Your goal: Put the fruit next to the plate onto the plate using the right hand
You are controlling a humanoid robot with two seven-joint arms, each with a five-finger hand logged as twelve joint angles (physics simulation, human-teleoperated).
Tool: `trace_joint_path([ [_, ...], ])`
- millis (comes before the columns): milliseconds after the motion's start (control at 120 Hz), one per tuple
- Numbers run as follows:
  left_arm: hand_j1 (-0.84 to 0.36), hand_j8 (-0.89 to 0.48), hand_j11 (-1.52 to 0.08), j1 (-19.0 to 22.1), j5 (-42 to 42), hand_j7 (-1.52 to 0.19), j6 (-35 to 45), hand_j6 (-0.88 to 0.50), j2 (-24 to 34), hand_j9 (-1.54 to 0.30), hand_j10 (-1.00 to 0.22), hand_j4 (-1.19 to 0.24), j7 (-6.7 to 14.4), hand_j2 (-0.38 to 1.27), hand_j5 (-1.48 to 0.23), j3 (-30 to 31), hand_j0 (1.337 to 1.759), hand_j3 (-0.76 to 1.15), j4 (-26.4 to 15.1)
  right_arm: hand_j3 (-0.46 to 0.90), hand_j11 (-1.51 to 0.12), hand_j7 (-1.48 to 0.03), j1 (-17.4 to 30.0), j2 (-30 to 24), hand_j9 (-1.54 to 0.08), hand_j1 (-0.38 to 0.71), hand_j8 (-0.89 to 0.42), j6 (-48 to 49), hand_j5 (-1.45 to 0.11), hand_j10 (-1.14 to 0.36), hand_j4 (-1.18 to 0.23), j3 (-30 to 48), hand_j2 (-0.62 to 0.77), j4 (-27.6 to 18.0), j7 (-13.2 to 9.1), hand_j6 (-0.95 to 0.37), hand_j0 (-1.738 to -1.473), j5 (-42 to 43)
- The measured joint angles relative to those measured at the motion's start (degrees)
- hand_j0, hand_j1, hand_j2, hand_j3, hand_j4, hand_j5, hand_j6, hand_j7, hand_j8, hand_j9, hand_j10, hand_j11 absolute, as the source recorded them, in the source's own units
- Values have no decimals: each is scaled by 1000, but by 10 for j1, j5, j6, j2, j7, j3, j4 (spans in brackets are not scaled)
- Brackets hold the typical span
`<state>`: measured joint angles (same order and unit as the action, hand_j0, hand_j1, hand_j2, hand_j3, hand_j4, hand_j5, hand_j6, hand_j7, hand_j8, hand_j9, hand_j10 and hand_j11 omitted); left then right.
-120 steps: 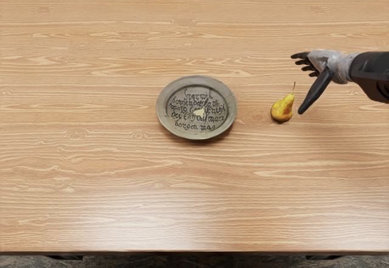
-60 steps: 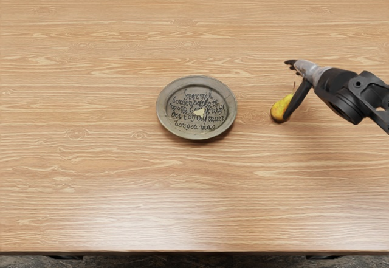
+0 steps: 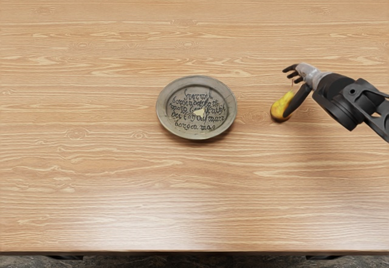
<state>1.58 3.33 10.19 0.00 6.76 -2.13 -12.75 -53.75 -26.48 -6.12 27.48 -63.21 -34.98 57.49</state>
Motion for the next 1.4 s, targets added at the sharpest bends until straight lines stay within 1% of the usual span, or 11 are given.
trace_joint_path([
  [225,344,-4,-5,0,0,-5,0,-4,0,-5,-4,-4,0,1,-5,0,1658,0,0,0,-365,-340,3,1,-364,-85,-252,2,-362,-250,-252,1,-9,-1,0,-269,-1657,-1],
  [433,344,-4,-5,0,0,-5,0,-4,0,-5,-4,-4,0,1,-5,0,1658,0,0,0,-535,-510,5,0,-534,111,-386,13,-534,-385,-385,4,106,-3,0,-403,-1657,-13],
  [525,344,-4,-5,0,0,-5,0,-4,0,-5,-4,-4,0,1,-5,0,1658,0,0,0,-575,-546,5,0,-576,129,-419,15,-579,-419,-415,5,169,-3,-1,-439,-1656,-13],
  [642,344,-4,-5,0,0,-5,0,-4,0,-5,-4,-4,0,1,-5,0,1658,0,0,0,-615,-579,6,0,-617,120,-439,16,-622,-440,-434,5,77,-3,-1,-463,-1653,-25],
  [883,344,-4,-5,0,0,-5,0,-4,0,-5,-4,-4,0,1,-5,0,1658,0,0,0,-739,-694,9,0,-739,167,-514,16,-742,-514,-510,5,99,-3,0,-542,-1651,-36],
  [942,344,-4,-5,0,0,-5,0,-4,0,-5,-4,-4,0,1,-5,0,1658,0,0,1,-791,-743,9,-1,-792,189,-488,17,-790,-552,-550,5,114,-3,-1,-577,-1651,-42],
  [1042,344,-4,-5,0,0,-5,0,-4,0,-5,-4,-4,0,1,-5,0,1658,0,0,0,-880,-832,9,-2,-881,208,-436,22,-866,-620,-626,5,122,-3,-1,-537,-1646,-49],
  [1175,344,-4,-5,0,0,-5,0,-4,0,-5,-4,-4,0,1,-5,0,1658,0,0,1,-991,-939,9,-3,-990,279,-352,30,-982,-583,-700,7,288,-3,0,-479,-1648,-54],
  [1208,344,-4,-5,0,0,-5,0,-4,0,-5,-4,-4,0,1,-5,0,1658,0,0,0,-1011,-957,8,-4,-1007,283,-359,31,-997,-588,-715,8,312,-3,0,-472,-1649,-60],
  [1292,344,-4,-5,0,0,-5,0,-4,0,-5,-4,-4,0,1,-5,0,1658,0,0,0,-1037,-991,5,-15,-1033,294,-416,37,-1022,-656,-746,10,480,-4,0,-522,-1652,-88],
  [1400,344,-4,-5,0,0,-5,0,-4,0,-5,-4,-4,0,1,-5,0,1658,0,0,0,-1060,-1018,2,-24,-1058,320,-410,75,-1051,-700,-766,46,559,-4,0,-528,-1654,-107],
])
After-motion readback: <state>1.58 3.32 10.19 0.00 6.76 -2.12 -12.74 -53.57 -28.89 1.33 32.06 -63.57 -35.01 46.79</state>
